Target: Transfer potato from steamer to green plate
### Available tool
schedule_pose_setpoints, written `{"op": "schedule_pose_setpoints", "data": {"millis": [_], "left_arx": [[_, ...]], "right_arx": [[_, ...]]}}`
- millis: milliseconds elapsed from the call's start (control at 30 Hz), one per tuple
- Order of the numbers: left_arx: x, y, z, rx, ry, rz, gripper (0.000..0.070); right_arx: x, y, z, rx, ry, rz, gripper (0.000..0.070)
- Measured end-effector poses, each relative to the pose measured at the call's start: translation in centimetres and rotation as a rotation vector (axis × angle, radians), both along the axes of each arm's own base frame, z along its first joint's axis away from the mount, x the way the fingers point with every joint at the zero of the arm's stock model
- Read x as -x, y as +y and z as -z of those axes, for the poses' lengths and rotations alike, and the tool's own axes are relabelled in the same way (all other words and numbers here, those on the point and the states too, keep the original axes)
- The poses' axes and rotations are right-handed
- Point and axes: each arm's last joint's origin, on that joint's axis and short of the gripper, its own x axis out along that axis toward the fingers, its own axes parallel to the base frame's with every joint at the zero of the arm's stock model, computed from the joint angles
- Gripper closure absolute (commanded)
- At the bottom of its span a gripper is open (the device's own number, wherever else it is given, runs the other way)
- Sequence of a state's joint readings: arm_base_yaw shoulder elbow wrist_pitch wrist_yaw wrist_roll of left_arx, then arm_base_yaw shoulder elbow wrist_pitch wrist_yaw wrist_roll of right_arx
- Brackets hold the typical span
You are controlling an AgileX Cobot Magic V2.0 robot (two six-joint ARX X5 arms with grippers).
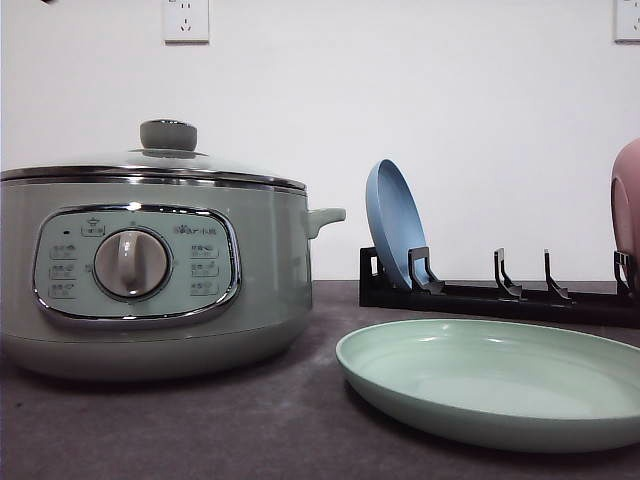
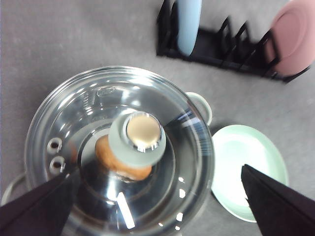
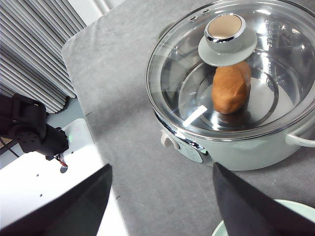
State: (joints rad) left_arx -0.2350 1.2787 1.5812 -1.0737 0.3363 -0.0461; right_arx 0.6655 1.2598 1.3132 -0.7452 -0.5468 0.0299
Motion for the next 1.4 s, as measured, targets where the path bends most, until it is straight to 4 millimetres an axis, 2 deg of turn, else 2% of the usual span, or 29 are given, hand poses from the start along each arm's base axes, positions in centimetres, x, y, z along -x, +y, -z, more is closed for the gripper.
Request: {"op": "schedule_pose_setpoints", "data": {"millis": [167, 433, 633, 700, 967, 1000, 1100, 1233, 1400], "left_arx": [[-3.4, -2.3, 0.7, -0.106, 0.077, 0.010, 0.0034], [-7.5, -5.5, 4.0, -0.248, 0.191, 0.038, 0.0036], [-8.9, -7.1, 6.2, -0.325, 0.237, 0.046, 0.0043], [-9.2, -7.5, 6.8, -0.338, 0.248, 0.056, 0.0071], [-9.4, -8.4, 7.5, -0.365, 0.259, 0.072, 0.0080], [-9.3, -8.5, 7.5, -0.370, 0.261, 0.072, 0.0088], [-9.5, -8.6, 7.8, -0.379, 0.273, 0.074, 0.0186], [-9.4, -8.9, 7.9, -0.384, 0.273, 0.080, 0.0220], [-9.3, -9.0, 7.9, -0.390, 0.275, 0.081, 0.0368]], "right_arx": [[0.0, 0.0, 0.0, 0.000, 0.000, 0.000, 0.0295], [0.0, 0.0, 0.1, 0.005, 0.002, -0.002, 0.0295], [0.0, 0.0, 0.1, 0.006, 0.003, -0.002, 0.0295], [0.1, -0.1, 0.1, 0.010, 0.008, -0.002, 0.0295], [0.1, -0.1, 0.1, 0.012, 0.007, 0.001, 0.0295], [0.1, -0.1, 0.1, 0.012, 0.007, 0.001, 0.0295], [0.1, -0.1, 0.1, 0.012, 0.007, 0.001, 0.0295], [0.1, -0.1, 0.1, 0.012, 0.007, 0.001, 0.0295], [0.1, -0.1, 0.1, 0.012, 0.007, 0.001, 0.0295]]}}
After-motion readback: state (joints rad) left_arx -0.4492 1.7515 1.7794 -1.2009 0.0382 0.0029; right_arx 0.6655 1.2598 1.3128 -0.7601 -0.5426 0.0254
